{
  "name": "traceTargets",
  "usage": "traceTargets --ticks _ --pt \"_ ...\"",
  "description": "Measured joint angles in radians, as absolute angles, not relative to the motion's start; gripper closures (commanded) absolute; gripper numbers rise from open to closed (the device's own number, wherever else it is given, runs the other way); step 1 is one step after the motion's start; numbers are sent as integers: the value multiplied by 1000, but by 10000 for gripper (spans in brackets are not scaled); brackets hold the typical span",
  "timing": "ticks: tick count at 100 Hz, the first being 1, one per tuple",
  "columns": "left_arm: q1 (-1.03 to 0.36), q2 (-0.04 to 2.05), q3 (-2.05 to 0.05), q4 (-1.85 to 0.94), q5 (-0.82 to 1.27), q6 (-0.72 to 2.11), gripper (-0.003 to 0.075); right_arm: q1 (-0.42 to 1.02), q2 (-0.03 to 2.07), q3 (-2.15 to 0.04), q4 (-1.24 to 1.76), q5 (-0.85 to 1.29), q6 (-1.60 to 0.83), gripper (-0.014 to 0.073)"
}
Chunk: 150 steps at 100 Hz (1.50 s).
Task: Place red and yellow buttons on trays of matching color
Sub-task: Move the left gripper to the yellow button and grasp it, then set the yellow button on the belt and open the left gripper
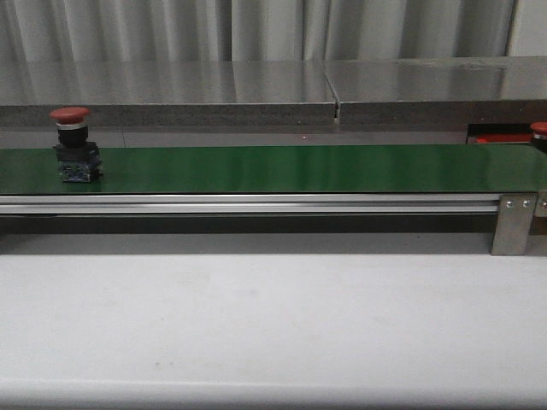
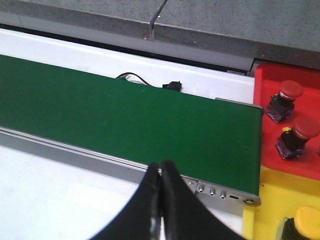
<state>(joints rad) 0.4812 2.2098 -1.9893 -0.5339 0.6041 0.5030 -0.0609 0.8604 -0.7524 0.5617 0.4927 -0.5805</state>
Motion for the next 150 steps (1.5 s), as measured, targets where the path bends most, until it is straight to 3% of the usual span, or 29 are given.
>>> traceTargets --ticks 27,70,95,129,141,150 --pt "415 2032 -1918 -565 670 505 739 -61 860 -752 562 493 -581 711" --pt "220 1750 -1378 -618 435 523 739 -61 860 -752 562 493 -581 711" --pt "170 1743 -1228 -629 296 525 739 -61 860 -752 562 493 -581 711" --pt "169 1798 -1200 -634 211 526 735 -61 860 -752 562 493 -581 711" --pt "169 1816 -1198 -637 211 526 651 -61 860 -752 562 493 -581 711" --pt "168 1816 -1198 -639 215 526 506 -61 860 -752 562 493 -581 711"
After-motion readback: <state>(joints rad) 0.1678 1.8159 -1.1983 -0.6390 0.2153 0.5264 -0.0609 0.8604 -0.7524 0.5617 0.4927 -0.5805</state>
